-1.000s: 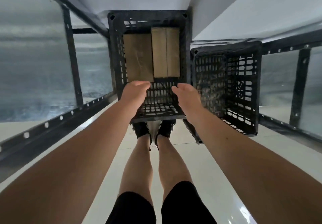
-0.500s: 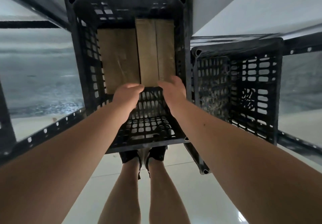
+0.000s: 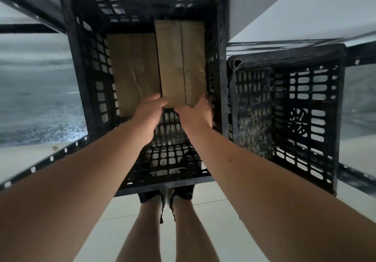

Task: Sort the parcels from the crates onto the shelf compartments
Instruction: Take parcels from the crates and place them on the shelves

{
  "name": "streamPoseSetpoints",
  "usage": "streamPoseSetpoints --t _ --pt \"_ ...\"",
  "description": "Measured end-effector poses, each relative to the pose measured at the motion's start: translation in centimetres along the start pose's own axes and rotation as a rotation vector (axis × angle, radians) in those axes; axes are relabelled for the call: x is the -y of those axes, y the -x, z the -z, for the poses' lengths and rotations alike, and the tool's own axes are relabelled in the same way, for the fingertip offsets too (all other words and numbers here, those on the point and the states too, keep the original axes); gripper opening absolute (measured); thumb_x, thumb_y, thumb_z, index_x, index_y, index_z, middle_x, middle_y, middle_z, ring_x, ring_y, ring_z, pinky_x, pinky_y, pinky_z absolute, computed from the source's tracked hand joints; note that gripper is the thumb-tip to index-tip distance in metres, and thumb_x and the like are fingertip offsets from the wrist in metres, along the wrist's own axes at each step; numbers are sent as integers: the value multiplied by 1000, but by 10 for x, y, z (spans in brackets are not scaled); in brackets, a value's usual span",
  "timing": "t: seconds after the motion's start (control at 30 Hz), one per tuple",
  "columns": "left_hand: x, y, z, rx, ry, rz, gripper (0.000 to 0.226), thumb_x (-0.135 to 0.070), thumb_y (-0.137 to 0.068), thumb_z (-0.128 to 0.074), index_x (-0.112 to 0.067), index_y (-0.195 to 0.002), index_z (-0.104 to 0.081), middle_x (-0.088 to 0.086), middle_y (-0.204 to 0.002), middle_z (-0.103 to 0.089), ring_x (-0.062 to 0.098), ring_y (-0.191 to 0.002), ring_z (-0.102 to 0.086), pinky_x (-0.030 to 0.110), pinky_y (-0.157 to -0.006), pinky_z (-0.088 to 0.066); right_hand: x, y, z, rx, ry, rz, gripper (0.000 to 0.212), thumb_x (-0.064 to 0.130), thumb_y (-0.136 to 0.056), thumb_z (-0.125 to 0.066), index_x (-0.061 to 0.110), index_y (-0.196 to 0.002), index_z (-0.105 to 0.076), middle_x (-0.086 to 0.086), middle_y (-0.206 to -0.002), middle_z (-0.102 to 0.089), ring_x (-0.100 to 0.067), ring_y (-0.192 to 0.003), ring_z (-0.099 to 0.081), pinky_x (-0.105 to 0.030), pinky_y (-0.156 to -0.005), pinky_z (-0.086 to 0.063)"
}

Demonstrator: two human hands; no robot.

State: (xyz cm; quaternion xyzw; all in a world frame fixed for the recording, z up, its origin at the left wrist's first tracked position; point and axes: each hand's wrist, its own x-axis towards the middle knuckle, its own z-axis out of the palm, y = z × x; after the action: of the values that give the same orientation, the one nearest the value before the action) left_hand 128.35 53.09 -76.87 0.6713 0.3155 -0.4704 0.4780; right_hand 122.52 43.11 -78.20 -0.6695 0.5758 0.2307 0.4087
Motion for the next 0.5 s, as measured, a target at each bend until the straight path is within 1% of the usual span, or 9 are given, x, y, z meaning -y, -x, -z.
streamPoseSetpoints --t 0.07,0.13,0.17,0.2,0.27,0.33,0.43,0.5 --pt "0 -1 -1 13 15 8 58 -31 -104 -65 -26 -158 -45 5 -161 -48 23 -145 -47 44 -120 -41 12 6 6 17 -17 -27 112 49 -65 -68 29 -165 -22 1 -167 -37 -31 -151 -40 -60 -118 -38" --pt "0 -3 -2 7 0 7 65 -34 -102 -67 -28 -161 -40 5 -164 -44 25 -147 -44 48 -123 -38 22 8 10 34 -42 -67 112 43 -72 -70 26 -168 -15 0 -173 -25 -32 -156 -31 -61 -122 -33" --pt "-1 -3 -3 7 -17 8 68 -35 -102 -67 -30 -163 -37 5 -165 -42 26 -149 -42 49 -124 -36 25 8 11 42 -62 -87 112 39 -74 -70 26 -169 -12 -1 -174 -19 -33 -156 -30 -61 -122 -32" --pt "-2 -2 -4 11 -38 4 72 -36 -101 -67 -31 -164 -33 6 -167 -39 27 -150 -40 50 -125 -34 29 8 12 47 -76 -104 111 37 -76 -71 25 -169 -12 -1 -174 -16 -34 -154 -32 -61 -121 -34" --pt "-4 -1 -5 33 -78 -10 77 -37 -101 -67 -31 -166 -27 5 -170 -33 28 -153 -36 49 -125 -32 34 9 11 52 -66 -127 110 38 -77 -73 23 -169 -14 -2 -172 -16 -37 -148 -39 -59 -117 -40" --pt "-4 -2 -5 52 -72 -9 78 -38 -102 -66 -31 -167 -25 4 -171 -30 27 -154 -33 47 -126 -30 37 8 10 67 -22 -127 110 41 -79 -73 19 -169 -11 -5 -171 -15 -37 -145 -40 -58 -117 -40" --pt "-5 -5 -4 42 -9 9 76 -46 -102 -64 -30 -166 -28 2 -172 -30 25 -156 -31 50 -127 -26 38 4 11 61 45 -152 103 36 -85 -72 15 -168 -14 -9 -170 -16 -36 -148 -33 -57 -120 -34" --pt "-6 -5 -5 46 58 19 78 -48 -101 -66 -27 -166 -28 1 -172 -29 25 -158 -28 51 -129 -23 40 1 12 41 45 -177 94 30 -86 -72 18 -164 -21 -8 -170 -19 -34 -151 -28 -56 -122 -30"
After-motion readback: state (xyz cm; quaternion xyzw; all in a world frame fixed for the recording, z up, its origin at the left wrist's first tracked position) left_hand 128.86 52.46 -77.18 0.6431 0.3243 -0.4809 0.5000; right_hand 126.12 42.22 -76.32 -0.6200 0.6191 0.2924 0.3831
